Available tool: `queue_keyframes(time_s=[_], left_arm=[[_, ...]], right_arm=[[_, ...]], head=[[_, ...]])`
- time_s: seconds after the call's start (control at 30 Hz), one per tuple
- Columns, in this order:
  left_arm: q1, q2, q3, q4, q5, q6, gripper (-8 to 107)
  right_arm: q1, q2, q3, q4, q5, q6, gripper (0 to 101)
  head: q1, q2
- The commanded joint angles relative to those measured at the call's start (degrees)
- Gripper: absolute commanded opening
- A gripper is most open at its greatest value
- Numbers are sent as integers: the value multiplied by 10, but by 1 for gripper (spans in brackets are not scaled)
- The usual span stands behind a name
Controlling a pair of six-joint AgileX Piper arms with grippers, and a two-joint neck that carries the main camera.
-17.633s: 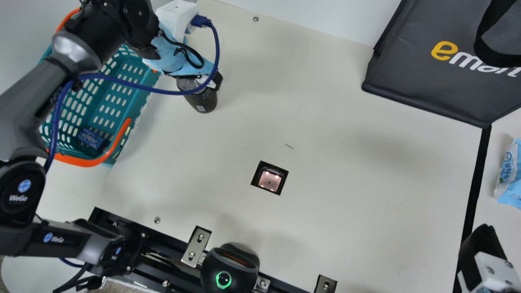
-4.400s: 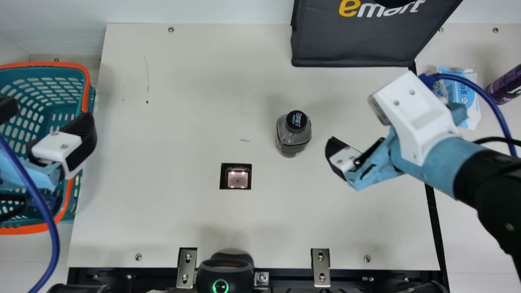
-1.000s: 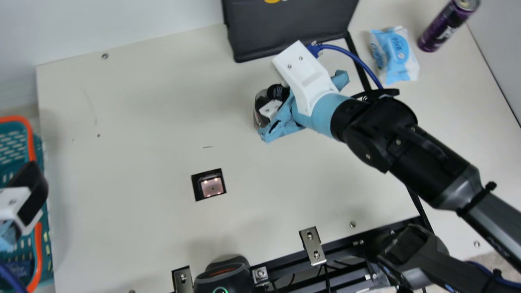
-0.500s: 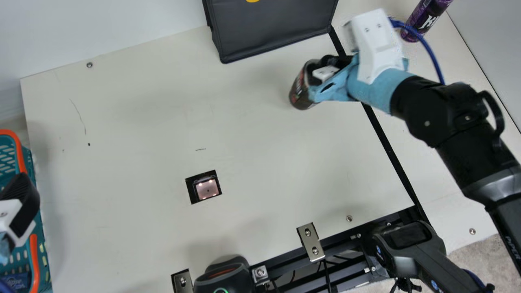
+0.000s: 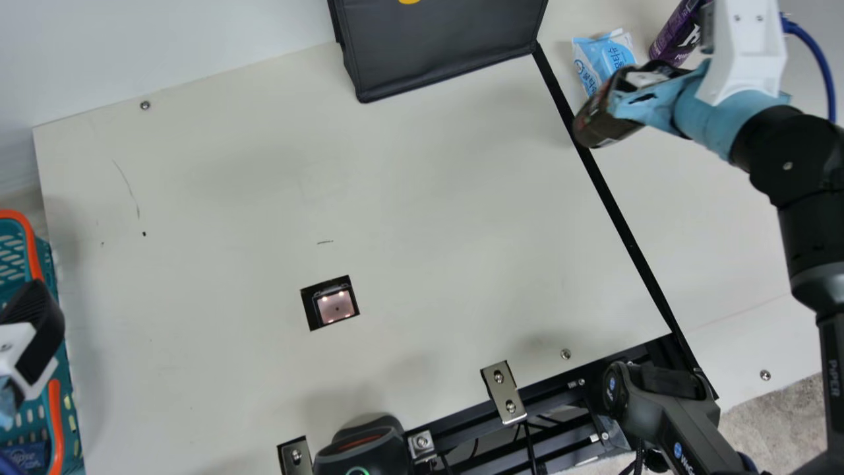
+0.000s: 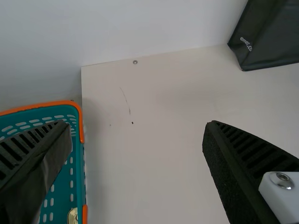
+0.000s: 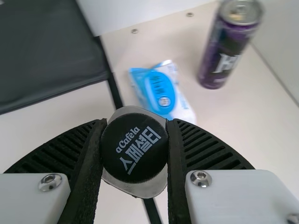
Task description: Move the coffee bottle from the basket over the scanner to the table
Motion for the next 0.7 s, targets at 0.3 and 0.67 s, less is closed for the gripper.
queue_keyframes(time_s=[0.3, 0.67], left_arm=[[0, 0, 0, 0, 0, 0, 90], [0, 0, 0, 0, 0, 0, 90]], right_arm=[[-98, 14, -6, -44, -15, 11, 0], [-125, 49, -7, -105, -61, 59, 0]], head=[[-17, -1], [-17, -1]])
